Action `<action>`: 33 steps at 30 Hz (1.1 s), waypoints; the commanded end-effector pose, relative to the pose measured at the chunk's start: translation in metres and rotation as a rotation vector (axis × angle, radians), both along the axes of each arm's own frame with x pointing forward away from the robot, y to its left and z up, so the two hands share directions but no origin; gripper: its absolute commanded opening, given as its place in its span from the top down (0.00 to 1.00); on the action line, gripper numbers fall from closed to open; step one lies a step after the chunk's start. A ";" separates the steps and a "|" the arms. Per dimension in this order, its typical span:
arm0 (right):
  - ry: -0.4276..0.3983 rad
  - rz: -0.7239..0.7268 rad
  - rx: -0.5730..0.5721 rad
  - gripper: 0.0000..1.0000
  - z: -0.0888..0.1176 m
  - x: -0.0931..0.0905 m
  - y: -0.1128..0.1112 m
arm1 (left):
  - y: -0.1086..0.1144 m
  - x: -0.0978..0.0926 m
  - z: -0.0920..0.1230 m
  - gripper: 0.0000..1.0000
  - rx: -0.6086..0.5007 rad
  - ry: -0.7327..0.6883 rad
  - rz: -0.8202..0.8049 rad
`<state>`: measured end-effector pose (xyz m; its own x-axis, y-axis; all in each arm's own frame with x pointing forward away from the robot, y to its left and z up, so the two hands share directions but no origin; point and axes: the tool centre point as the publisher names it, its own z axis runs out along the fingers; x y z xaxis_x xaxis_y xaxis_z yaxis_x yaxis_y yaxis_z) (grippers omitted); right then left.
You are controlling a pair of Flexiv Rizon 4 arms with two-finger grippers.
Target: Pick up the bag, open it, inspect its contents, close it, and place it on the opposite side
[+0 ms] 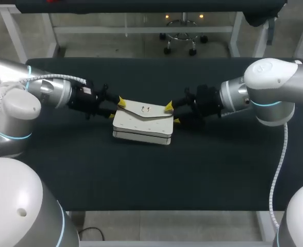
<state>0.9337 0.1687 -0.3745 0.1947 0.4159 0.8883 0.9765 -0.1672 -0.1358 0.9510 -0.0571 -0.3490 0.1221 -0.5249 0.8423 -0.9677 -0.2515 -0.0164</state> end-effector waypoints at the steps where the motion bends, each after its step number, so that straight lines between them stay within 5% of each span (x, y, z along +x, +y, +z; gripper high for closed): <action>1: -0.002 -0.001 0.006 0.52 -0.001 0.002 0.003 | 0.001 0.004 -0.005 0.40 -0.038 -0.016 0.003; 8: -0.003 -0.001 0.005 0.54 0.000 0.003 0.006 | 0.000 0.010 -0.008 0.59 -0.066 -0.003 0.006; 12: 0.002 -0.001 -0.001 0.55 -0.002 0.003 0.006 | 0.000 0.010 -0.005 0.58 -0.075 -0.002 0.005; 15: 0.002 -0.002 -0.003 0.55 -0.002 0.003 0.006 | 0.000 0.009 0.005 0.40 -0.092 -0.009 -0.009; 22: 0.003 -0.001 -0.006 0.59 -0.003 0.005 0.007 | -0.007 0.012 0.003 0.61 -0.095 0.021 -0.026; 24: 0.006 -0.001 -0.006 0.65 -0.004 0.005 0.008 | -0.007 0.015 -0.006 0.81 -0.102 0.055 -0.028; 25: 0.007 -0.001 -0.007 0.76 -0.004 0.005 0.008 | -0.007 0.015 -0.011 1.00 -0.100 0.066 -0.027; 27: 0.010 -0.001 -0.007 1.00 -0.006 0.005 0.008 | -0.007 0.014 -0.019 1.00 -0.107 0.085 -0.033; 33: 0.025 -0.002 -0.007 1.00 -0.014 0.004 0.007 | -0.003 0.009 -0.036 1.00 -0.135 0.118 -0.024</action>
<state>0.9359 0.1731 -0.3824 0.2171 0.4255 0.8785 0.9724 -0.1733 -0.1564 0.9576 -0.0595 -0.3684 0.2141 -0.4263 0.8789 -0.9654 -0.2296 0.1238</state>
